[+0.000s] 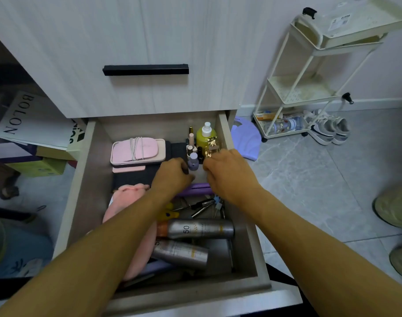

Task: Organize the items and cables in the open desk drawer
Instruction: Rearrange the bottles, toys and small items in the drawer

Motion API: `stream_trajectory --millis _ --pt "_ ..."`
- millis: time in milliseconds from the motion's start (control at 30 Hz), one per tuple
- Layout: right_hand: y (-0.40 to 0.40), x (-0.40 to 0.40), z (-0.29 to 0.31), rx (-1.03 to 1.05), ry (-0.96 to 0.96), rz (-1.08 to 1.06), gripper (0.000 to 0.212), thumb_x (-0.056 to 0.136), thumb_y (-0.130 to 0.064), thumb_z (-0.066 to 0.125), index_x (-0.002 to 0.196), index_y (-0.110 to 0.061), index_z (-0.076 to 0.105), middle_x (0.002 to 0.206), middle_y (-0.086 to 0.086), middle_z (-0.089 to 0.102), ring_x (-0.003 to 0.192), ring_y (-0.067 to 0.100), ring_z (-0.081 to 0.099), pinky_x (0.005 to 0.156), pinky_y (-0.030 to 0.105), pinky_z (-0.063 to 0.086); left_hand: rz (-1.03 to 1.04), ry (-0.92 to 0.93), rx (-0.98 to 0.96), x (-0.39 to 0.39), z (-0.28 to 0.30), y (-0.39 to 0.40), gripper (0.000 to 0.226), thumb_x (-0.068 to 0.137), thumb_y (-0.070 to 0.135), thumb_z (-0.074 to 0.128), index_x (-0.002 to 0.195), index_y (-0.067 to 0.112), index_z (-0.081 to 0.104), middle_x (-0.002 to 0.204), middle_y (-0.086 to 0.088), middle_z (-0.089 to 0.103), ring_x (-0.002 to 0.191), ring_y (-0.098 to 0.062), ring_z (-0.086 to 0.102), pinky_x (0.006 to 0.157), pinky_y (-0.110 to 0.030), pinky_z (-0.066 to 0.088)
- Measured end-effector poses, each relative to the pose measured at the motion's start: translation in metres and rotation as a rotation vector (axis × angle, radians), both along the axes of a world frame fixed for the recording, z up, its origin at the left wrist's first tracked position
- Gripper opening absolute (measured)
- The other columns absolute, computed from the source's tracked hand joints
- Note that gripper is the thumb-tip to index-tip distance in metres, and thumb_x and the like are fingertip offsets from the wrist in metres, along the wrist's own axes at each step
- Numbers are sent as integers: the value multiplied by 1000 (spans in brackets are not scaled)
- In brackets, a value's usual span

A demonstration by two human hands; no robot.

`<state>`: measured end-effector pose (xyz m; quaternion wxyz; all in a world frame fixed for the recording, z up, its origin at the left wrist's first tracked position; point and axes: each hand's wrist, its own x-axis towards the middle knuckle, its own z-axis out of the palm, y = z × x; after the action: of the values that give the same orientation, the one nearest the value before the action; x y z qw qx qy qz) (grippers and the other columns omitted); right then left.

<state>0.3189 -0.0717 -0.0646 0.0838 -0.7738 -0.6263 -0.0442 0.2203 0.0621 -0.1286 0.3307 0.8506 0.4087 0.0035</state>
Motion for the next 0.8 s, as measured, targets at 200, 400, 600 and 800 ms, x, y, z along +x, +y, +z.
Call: stream_trajectory --millis 200,400,600,800 --pt "-42 -34 7 -190 45 71 18 95 -25 47 104 -19 62 97 2 66 89 24 58 82 32 35 -293 200 210 -55 44 -23 26 84 25 61 109 27 64 109 -3 67 98 -25 62 81 -35 51" --pt "-68 -55 7 -232 -25 79 4 81 -23 62 78 -21 64 78 0 69 73 24 64 74 32 40 -497 117 577 -121 47 -45 32 82 38 40 76 22 67 72 -4 67 75 -31 62 75 -35 42" --pt "-71 -77 10 -376 -110 24 20 92 -31 48 106 -23 60 108 2 68 100 25 62 89 34 36 -543 226 568 -141 48 -61 36 67 37 46 90 22 70 81 -4 71 80 -32 63 87 -39 45" --pt "-54 -93 -8 -583 226 -36 48 89 -27 55 135 -20 43 128 10 53 113 32 55 93 40 48 -434 153 527 -141 50 -68 33 66 22 70 98 21 63 89 -3 68 91 -31 59 89 -36 36"
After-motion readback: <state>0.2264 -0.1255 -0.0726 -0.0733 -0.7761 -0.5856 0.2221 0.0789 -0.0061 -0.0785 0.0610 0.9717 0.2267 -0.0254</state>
